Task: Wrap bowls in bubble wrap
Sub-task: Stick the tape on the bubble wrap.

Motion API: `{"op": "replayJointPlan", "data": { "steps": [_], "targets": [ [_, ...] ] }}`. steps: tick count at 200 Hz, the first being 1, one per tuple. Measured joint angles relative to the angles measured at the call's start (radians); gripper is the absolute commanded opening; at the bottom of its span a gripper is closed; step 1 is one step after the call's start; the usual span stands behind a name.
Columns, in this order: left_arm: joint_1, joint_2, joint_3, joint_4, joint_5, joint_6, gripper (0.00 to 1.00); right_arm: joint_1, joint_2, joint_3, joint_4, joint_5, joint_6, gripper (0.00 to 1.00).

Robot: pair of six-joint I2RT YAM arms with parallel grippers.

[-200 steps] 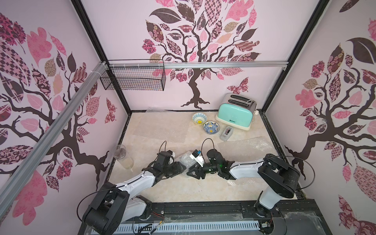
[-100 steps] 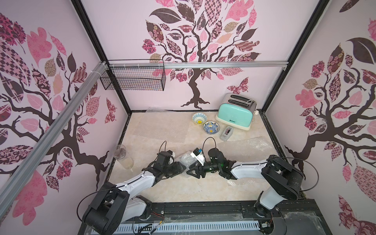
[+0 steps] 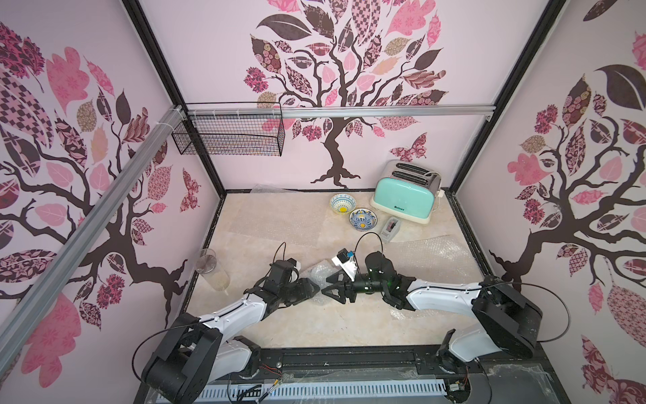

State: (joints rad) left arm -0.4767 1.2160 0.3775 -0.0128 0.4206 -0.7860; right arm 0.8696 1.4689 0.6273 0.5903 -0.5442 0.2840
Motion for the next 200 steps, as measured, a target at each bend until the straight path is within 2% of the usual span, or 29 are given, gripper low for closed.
{"op": "replayJointPlan", "data": {
  "steps": [25, 60, 74, 97, 200],
  "targets": [
    [0.0, 0.0, 0.0, 0.0, 0.0, 0.0, 0.51, 0.0, -0.008, 0.002, -0.011, 0.008, -0.002, 0.5],
    [0.0, 0.0, 0.0, 0.0, 0.0, 0.0, 0.51, 0.0, 0.02, 0.013, -0.025, -0.035, 0.001, 0.14],
    [0.0, 0.0, 0.0, 0.0, 0.0, 0.0, 0.51, 0.0, 0.041, 0.013, -0.026, -0.047, 0.003, 0.05],
    [0.0, 0.0, -0.001, 0.001, 0.0, 0.0, 0.51, 0.0, 0.07, 0.018, -0.035, -0.053, 0.009, 0.0],
    [0.0, -0.004, -0.004, 0.002, 0.0, 0.0, 0.51, 0.0, 0.148, 0.08, -0.097, -0.002, 0.0, 0.0]
  ]
}}
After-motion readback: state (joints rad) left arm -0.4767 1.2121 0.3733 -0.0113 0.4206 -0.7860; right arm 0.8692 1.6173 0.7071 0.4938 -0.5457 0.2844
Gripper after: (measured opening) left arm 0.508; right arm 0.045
